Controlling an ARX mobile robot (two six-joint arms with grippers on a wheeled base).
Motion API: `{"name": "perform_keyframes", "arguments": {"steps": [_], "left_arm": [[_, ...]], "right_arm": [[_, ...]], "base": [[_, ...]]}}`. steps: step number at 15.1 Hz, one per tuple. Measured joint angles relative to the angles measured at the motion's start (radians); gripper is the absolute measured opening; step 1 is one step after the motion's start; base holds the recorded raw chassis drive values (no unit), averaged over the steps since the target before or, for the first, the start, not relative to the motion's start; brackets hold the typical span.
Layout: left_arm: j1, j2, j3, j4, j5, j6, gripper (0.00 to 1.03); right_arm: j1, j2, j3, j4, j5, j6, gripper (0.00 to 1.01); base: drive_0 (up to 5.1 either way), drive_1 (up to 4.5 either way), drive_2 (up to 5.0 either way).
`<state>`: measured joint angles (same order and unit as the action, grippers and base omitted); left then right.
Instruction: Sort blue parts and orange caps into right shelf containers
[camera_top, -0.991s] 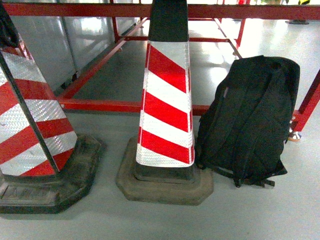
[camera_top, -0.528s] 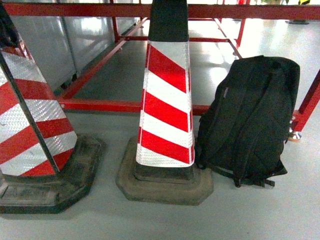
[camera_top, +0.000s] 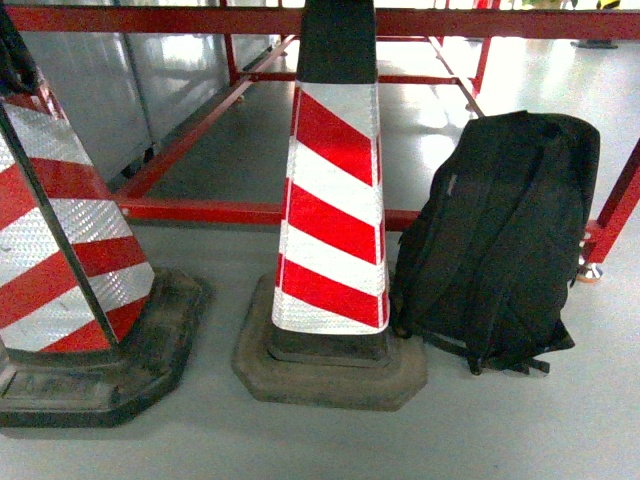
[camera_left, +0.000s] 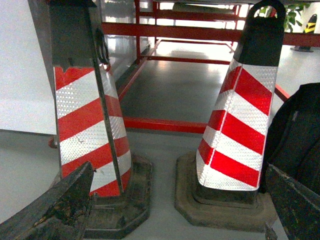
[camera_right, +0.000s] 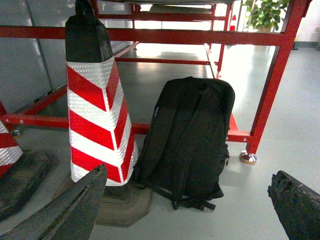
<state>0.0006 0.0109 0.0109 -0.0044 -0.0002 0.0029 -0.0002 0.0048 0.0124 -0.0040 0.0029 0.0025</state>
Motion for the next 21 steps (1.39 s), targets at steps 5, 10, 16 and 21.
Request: {"name": "perform_keyframes", "arguments": {"steps": [5, 10, 16, 21], "left_arm": [[0.000, 0.000, 0.000, 0.000, 0.000, 0.000, 0.98], [0.000, 0.000, 0.000, 0.000, 0.000, 0.000, 0.98], [0.000, 0.000, 0.000, 0.000, 0.000, 0.000, 0.98], [0.000, 0.000, 0.000, 0.000, 0.000, 0.000, 0.98]], "right_arm": [[0.000, 0.000, 0.000, 0.000, 0.000, 0.000, 0.98], [0.000, 0.000, 0.000, 0.000, 0.000, 0.000, 0.98], [0.000, 0.000, 0.000, 0.000, 0.000, 0.000, 0.98], [0.000, 0.000, 0.000, 0.000, 0.000, 0.000, 0.98]], "base": [[0.0, 0.00, 0.0], [0.0, 0.00, 0.0], [0.0, 0.00, 0.0], [0.0, 0.00, 0.0]]}}
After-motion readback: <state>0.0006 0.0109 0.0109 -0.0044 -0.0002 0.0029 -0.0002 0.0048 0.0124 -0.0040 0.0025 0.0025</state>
